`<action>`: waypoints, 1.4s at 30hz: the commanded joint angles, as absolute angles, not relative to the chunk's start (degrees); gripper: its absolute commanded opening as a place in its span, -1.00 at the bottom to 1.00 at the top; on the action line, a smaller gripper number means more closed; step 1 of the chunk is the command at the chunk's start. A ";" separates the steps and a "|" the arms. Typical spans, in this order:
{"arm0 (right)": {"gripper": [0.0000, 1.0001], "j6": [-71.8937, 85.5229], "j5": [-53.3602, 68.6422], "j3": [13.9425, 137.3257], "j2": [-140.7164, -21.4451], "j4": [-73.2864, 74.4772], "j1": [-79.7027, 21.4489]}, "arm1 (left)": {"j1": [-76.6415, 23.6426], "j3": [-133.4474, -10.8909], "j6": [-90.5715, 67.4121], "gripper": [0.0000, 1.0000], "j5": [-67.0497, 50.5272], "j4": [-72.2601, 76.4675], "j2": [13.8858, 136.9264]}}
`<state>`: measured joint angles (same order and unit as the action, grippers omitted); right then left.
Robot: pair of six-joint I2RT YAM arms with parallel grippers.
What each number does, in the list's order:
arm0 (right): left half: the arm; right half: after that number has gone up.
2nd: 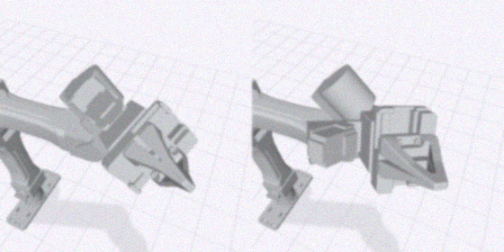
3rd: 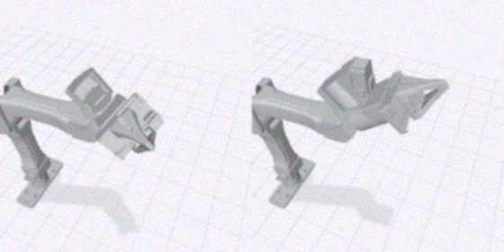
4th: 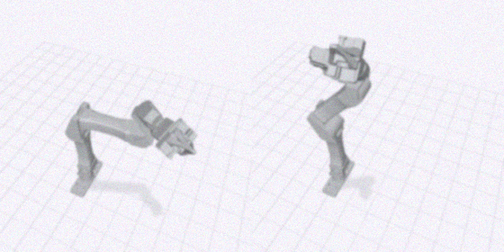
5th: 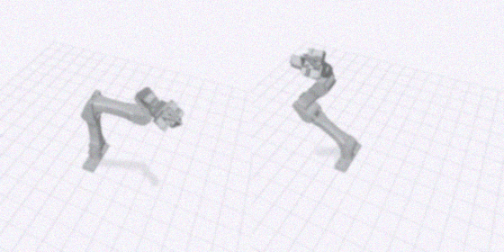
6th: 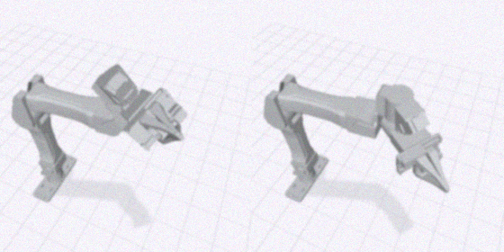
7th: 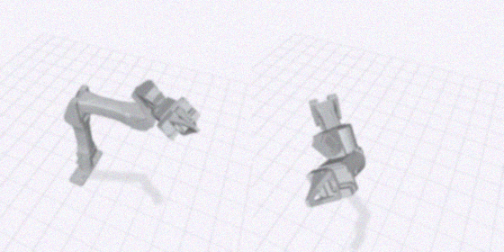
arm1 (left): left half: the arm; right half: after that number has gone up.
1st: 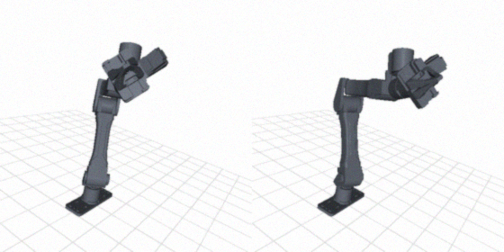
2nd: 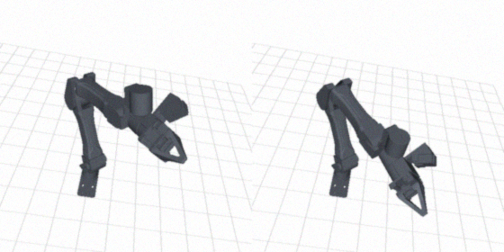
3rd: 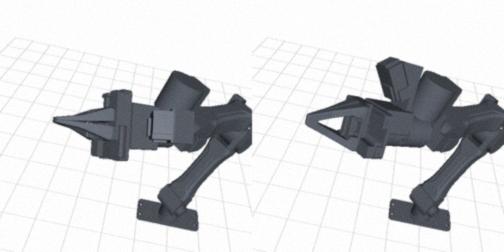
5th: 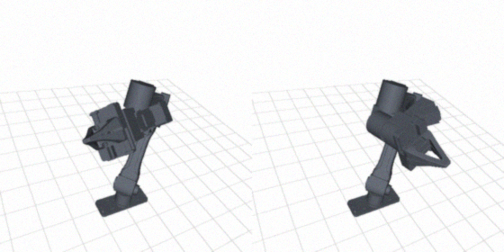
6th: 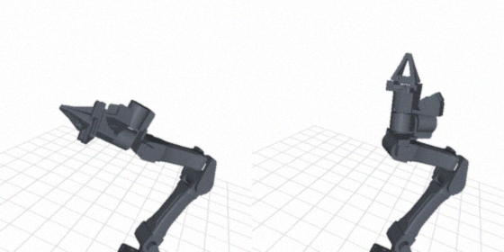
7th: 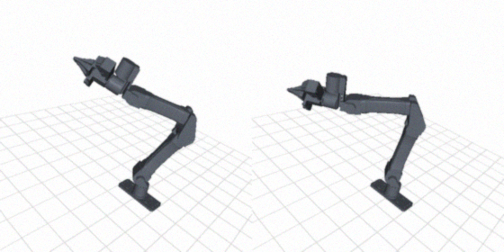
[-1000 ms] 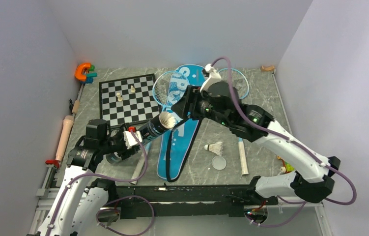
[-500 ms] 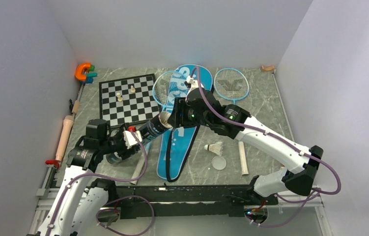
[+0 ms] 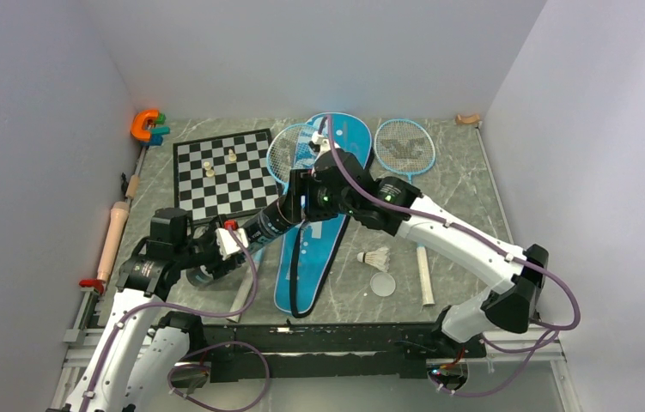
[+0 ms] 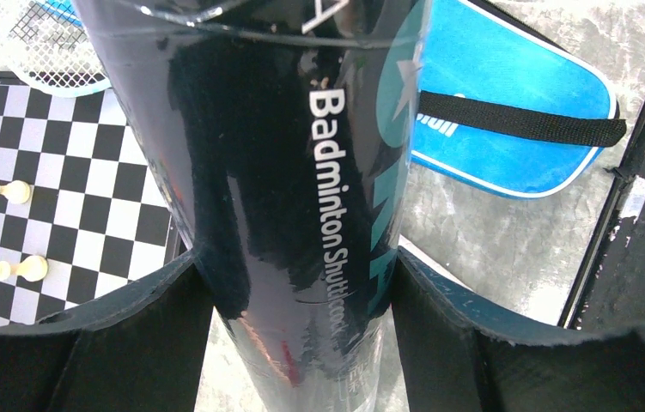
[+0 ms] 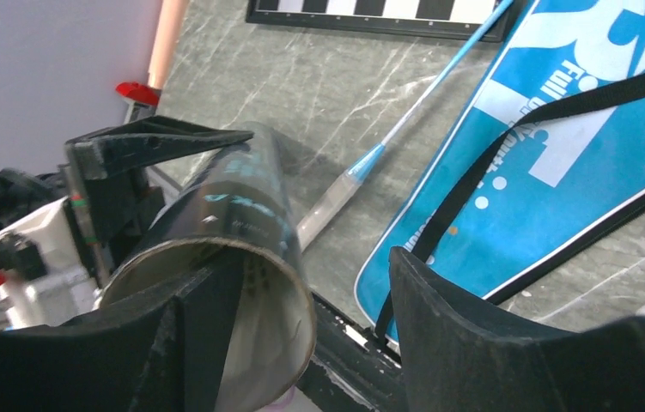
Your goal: Pack up the badminton gear
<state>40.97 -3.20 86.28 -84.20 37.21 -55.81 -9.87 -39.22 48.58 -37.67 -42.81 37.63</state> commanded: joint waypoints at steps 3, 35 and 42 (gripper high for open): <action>0.46 40.69 -0.86 86.88 -75.53 37.45 -51.02 | -10.10 -39.63 48.79 -0.18 -39.17 -40.32 37.02; 0.43 46.47 6.71 34.84 -58.07 28.90 -23.21 | -10.11 -39.62 48.26 -0.19 -38.26 -40.44 37.40; 0.11 47.23 7.40 33.87 -62.46 22.48 -23.05 | -10.11 -39.86 48.78 -0.20 -37.99 -41.30 37.35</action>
